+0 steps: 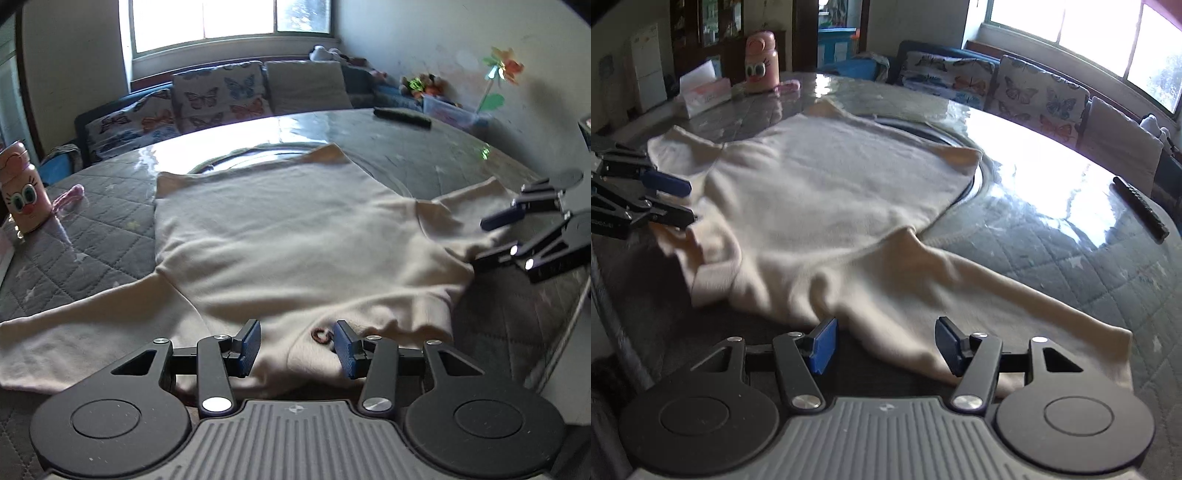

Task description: Fold clothes

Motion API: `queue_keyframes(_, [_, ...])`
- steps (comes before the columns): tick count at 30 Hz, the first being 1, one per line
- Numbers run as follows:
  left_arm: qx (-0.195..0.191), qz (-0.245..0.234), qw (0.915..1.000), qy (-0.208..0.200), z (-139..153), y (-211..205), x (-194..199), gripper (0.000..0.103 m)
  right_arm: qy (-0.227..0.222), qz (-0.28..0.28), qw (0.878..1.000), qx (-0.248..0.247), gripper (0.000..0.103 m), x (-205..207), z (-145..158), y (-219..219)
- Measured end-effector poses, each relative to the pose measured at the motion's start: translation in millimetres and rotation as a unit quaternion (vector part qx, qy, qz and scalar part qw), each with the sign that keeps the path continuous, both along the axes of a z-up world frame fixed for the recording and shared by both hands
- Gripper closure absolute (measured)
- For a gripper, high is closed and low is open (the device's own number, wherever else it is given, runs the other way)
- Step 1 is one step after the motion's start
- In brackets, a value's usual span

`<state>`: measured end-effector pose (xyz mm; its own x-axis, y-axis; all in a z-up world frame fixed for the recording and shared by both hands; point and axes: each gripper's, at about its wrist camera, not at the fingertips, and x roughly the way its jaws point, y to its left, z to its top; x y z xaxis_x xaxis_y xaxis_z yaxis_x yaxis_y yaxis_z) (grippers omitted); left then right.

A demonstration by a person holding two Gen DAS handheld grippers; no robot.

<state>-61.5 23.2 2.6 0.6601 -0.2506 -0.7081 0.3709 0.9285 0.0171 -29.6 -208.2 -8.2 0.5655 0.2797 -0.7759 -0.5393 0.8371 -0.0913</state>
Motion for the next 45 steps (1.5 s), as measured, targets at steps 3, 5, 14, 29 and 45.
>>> queue_keyframes(3, [0.007,-0.009,0.9999,0.0,0,2,-7,0.056,-0.011,-0.005,1.0,0.014,0.044,0,9,-3])
queue_keyframes(5, [0.013,-0.015,0.9998,-0.004,3,3,-11,0.056,-0.022,-0.009,0.999,0.03,0.044,3,17,-3])
queue_keyframes(14, [-0.005,-0.063,0.997,-0.045,27,-22,-17,0.056,-0.022,-0.026,0.999,0.036,0.05,10,14,-10])
queue_keyframes(29, [0.054,-0.236,0.9665,-0.084,0,-137,-10,0.077,-0.044,-0.234,0.971,0.023,0.055,33,-1,-125])
queue_keyframes(45, [0.072,-0.264,0.9598,-0.063,-16,-153,4,0.101,-0.03,-0.271,0.961,0.049,0.095,43,-14,-157])
